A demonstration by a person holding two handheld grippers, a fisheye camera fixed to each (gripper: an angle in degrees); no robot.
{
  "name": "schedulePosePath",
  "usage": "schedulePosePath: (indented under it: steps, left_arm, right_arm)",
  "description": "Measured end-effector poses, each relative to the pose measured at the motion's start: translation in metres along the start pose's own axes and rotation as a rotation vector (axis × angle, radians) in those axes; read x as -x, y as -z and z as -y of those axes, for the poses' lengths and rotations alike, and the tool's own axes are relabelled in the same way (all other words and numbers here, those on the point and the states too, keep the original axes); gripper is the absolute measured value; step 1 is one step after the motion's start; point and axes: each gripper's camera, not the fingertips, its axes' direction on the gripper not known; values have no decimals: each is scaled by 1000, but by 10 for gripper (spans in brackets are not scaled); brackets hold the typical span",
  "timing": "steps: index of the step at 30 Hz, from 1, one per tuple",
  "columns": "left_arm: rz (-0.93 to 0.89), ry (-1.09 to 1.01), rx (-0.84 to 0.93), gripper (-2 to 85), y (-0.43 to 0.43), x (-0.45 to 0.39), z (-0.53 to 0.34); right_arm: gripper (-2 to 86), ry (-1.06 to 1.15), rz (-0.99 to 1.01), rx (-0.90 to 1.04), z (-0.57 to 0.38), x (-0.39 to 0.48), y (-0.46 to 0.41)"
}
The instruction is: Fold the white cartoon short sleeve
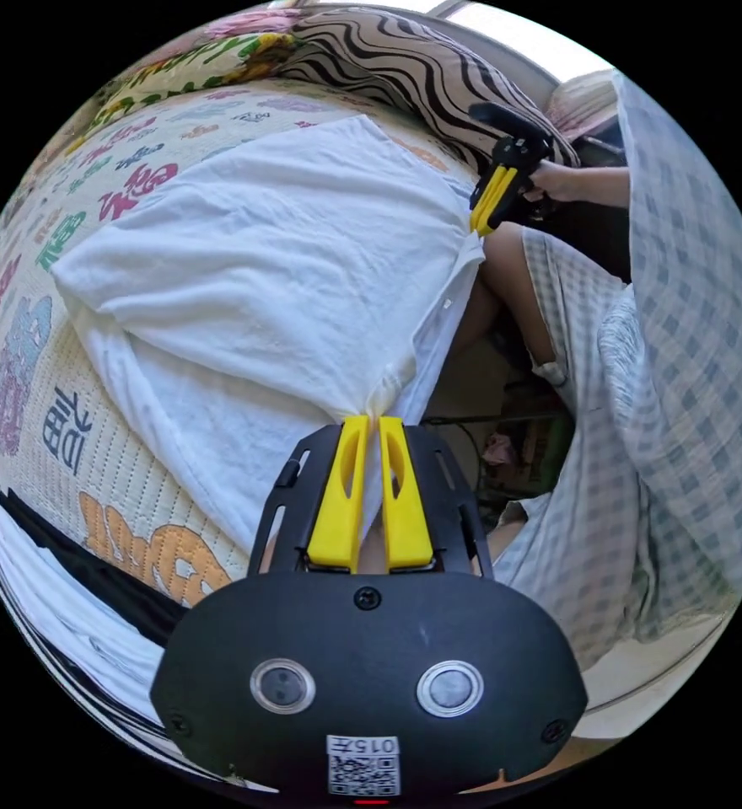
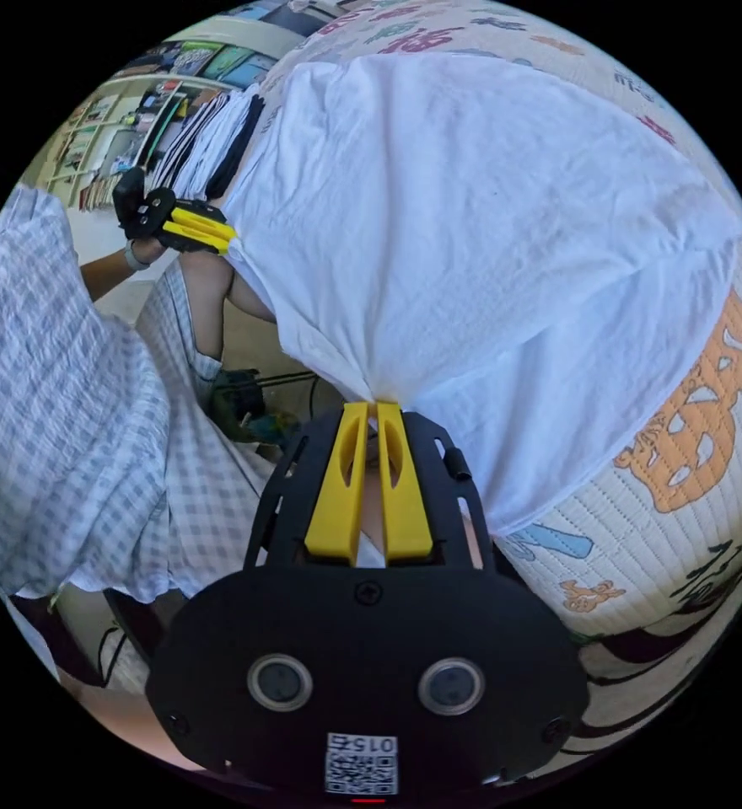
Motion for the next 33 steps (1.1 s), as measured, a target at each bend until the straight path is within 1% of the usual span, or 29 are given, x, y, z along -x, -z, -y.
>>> schedulePosePath:
  steps: [2,4,8,10,13,15,16,17,18,20,21,22,23,25,29,30,32,33]
  left_arm:
    - [90,-69,3,6,1,-17,-13]
    - [139,-89,-10,8,3,-25,-25]
    - [168,-31,-51,16,13,-35,-64]
    - [181,5,-12,15,17,-37,-82]
    - [165,84,52,11,30,-39,-121]
    - [206,182,52,7,46,-35,-150]
    - [241,269,10,10,62,-28,-167]
    - [255,356,-68,15,80,-17,-181]
    - [247,395,-120,20,90,-10,-186]
    - [165,518,-341,56,123,23,-196]
    - [142,540,-387,61,129,32,-196]
    - [106,577,-470,71,138,52,-195]
    - [83,619,-540,74,143,72,-193]
    - [39,702,-586,78,143,104,-189]
    - [-76,858,-562,84,127,165,-186]
    - [-93,885,-569,83,125,172,-188]
    - [-189,972,-618,77,120,196,-200]
    - [-219,979,-637,75,119,200,-203]
  right_arm:
    - [6,58,-59,31,-5,7,-7]
    - [5,73,-87,33,-11,10,-11]
    - [4,11,-123,-42,-40,15,-15]
    - [2,-15,-145,-55,-55,18,-19]
    - [-1,-44,-188,28,-85,20,-33]
    - [1,-84,-136,-50,-106,17,-26]
    - [4,-131,-107,-140,-119,11,-16]
    - [8,-192,-91,-264,-131,2,-2]
    - [14,-226,-84,-334,-137,-4,5]
    - [47,-352,-19,-596,-151,-34,30]
    - [58,-369,4,-650,-153,-41,34]
    - [66,-400,38,-738,-153,-55,42]
    - [75,-441,56,-787,-151,-70,46]
    - [86,-509,91,-819,-146,-91,50]
    - [97,-609,193,-852,-143,-131,50]
    - [98,-615,202,-852,-142,-136,49]
    - [94,-607,203,-816,-137,-149,47]
    - [91,-601,201,-809,-136,-151,47]
